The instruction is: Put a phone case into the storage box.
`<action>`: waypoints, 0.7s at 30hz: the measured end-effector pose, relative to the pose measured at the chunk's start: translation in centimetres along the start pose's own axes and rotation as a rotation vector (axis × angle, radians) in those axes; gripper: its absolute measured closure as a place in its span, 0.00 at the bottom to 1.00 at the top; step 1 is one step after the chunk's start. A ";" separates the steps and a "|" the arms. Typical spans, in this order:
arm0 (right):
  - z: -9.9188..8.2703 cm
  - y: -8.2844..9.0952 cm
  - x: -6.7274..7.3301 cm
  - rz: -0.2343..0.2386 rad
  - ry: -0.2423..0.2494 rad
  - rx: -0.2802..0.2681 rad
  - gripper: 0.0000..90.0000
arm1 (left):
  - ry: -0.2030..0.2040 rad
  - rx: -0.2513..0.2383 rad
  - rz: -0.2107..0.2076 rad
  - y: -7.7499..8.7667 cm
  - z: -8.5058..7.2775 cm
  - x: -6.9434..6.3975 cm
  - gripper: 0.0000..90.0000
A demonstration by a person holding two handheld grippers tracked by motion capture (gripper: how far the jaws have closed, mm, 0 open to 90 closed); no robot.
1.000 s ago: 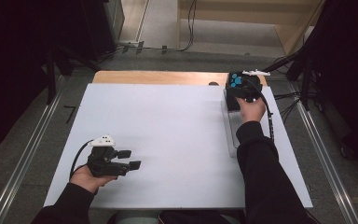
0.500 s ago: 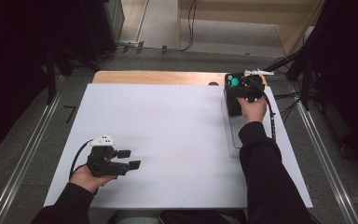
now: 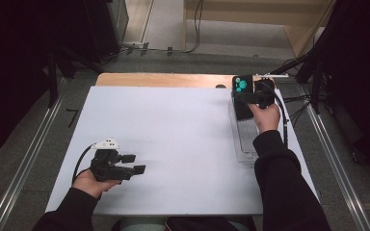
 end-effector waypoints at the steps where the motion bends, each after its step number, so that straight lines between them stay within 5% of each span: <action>1: -0.2 0.2 0.2 0.007 0.004 0.014 0.01 | 0.003 -0.002 -0.003 0.0 0.0 0.0 0.36; 15: -3.3 2.9 2.9 0.088 0.096 0.086 0.01 | 0.011 0.011 -0.005 -0.1 0.2 0.5 0.36; 17: -3.5 3.2 3.1 0.096 0.093 0.084 0.12 | 0.012 0.012 -0.005 -0.1 0.2 0.5 0.36; 21: -3.9 3.9 3.5 0.137 0.093 0.105 0.13 | 0.011 0.011 -0.005 -0.2 0.2 0.6 0.36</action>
Point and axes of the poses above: each handheld gripper's, and its own axes: y roughly backward along the jaws, z roughly out of its top, x roughly to its left, the point moved 3 cm from there along -y, roughly forward along the jaws, and after that the axes turned 13 degrees about -y, right-handed, at the moved point
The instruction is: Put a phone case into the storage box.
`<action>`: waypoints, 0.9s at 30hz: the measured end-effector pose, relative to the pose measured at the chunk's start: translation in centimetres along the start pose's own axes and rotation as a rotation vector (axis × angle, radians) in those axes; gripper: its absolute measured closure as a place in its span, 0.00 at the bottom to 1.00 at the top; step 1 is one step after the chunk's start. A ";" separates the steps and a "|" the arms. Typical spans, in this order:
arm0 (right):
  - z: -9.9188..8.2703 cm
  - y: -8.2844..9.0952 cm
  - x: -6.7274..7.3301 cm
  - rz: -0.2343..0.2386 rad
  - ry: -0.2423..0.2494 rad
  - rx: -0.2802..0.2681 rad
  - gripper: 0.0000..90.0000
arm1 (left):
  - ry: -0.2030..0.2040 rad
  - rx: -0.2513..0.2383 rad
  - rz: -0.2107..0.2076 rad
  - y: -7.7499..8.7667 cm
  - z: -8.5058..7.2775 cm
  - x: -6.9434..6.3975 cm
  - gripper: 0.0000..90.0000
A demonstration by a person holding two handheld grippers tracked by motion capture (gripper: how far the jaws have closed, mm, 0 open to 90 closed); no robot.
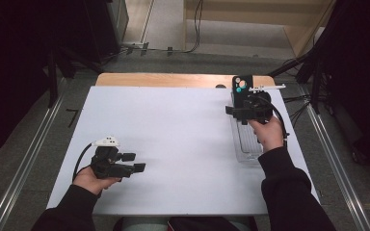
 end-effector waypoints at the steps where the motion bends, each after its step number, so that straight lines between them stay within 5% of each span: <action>1: -0.1 0.1 0.2 0.002 0.010 0.007 0.13 | -0.001 0.004 0.000 0.0 0.0 0.0 0.36; 9: -1.3 1.1 1.8 0.049 0.041 0.025 0.23 | -0.004 0.000 -0.005 -0.1 0.1 0.0 0.36; 27: -5.0 2.8 4.2 0.192 0.124 0.095 0.24 | -0.010 -0.015 -0.002 0.2 0.3 -0.1 0.36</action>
Point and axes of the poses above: each handheld gripper's, and its own axes: y roughly backward along the jaws, z roughly out of its top, x roughly to its left, the point moved 3 cm from there along -y, roughly forward along the jaws, and after that the axes turned 13 degrees about -y, right-handed, at the moved point
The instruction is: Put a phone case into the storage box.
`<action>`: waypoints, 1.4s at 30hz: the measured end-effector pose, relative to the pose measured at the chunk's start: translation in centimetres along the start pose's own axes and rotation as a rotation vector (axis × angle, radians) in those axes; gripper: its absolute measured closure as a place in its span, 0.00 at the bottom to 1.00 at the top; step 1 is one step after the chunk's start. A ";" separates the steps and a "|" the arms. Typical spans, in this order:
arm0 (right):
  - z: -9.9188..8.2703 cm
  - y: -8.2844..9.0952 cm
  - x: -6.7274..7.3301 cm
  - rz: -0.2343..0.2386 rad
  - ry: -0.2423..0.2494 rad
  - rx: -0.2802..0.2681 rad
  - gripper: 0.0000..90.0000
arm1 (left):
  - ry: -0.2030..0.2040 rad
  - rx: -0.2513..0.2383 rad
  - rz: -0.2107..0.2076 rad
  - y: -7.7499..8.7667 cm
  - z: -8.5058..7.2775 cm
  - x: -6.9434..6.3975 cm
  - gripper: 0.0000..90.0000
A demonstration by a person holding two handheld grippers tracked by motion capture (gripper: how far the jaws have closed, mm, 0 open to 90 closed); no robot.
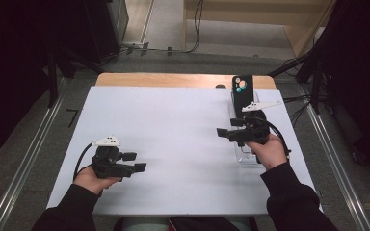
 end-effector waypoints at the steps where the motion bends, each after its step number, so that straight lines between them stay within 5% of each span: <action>1: -0.2 0.0 0.1 0.002 0.011 0.001 0.24 | 0.003 -0.005 -0.001 0.0 0.0 0.0 0.36; 18: -4.0 0.1 1.0 0.092 0.067 0.065 0.24 | -0.005 -0.007 -0.003 0.6 -0.4 0.0 0.36; 42: -8.8 0.4 0.1 0.084 0.110 0.119 0.24 | -0.033 -0.003 -0.024 0.2 -0.8 -1.2 0.36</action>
Point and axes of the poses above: each handheld gripper's, and its own axes: y roughly backward along the jaws, z roughly out of its top, x roughly to its left, the point moved 3 cm from there along -y, roughly forward along the jaws, and after that the axes turned 13 degrees about -y, right-handed, at the moved point
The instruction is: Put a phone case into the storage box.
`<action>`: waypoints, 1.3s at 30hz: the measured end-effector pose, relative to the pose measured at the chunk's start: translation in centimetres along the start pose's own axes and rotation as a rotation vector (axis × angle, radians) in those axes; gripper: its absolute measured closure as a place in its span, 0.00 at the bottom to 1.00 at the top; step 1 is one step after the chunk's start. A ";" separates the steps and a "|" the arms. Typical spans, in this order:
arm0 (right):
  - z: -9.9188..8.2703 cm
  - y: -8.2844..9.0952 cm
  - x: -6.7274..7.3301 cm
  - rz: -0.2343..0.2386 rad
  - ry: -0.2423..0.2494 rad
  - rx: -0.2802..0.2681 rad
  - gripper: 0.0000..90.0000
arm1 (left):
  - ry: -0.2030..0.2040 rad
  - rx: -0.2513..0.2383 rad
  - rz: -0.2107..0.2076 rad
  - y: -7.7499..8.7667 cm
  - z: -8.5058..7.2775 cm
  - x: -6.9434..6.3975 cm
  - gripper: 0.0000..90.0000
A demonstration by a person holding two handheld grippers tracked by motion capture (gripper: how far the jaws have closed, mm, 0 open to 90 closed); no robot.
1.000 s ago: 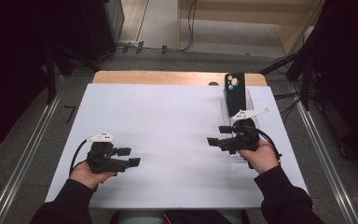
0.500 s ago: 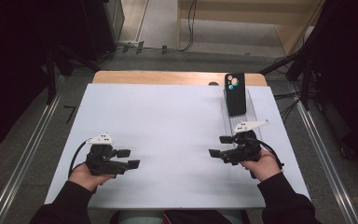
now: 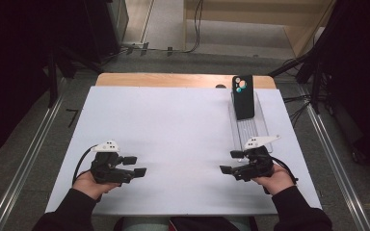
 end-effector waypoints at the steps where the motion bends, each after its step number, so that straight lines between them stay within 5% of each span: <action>1: -0.2 0.0 -0.1 0.003 0.004 0.002 0.24 | -0.001 0.000 0.000 0.0 0.0 0.0 0.37; 12: -1.8 0.7 -1.0 0.007 -0.011 0.015 0.24 | -0.017 -0.001 0.001 0.0 -0.3 -0.4 0.36; 39: -2.0 0.5 -1.2 0.000 0.005 0.022 0.24 | -0.011 0.014 -0.011 -0.3 -0.5 -0.2 0.36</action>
Point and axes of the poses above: each handheld gripper's, and its own axes: y roughly backward along the jaws, z roughly out of its top, x roughly to its left, the point moved 3 cm from there along -y, roughly forward along the jaws, and after that the axes turned 13 degrees about -y, right-handed, at the moved point
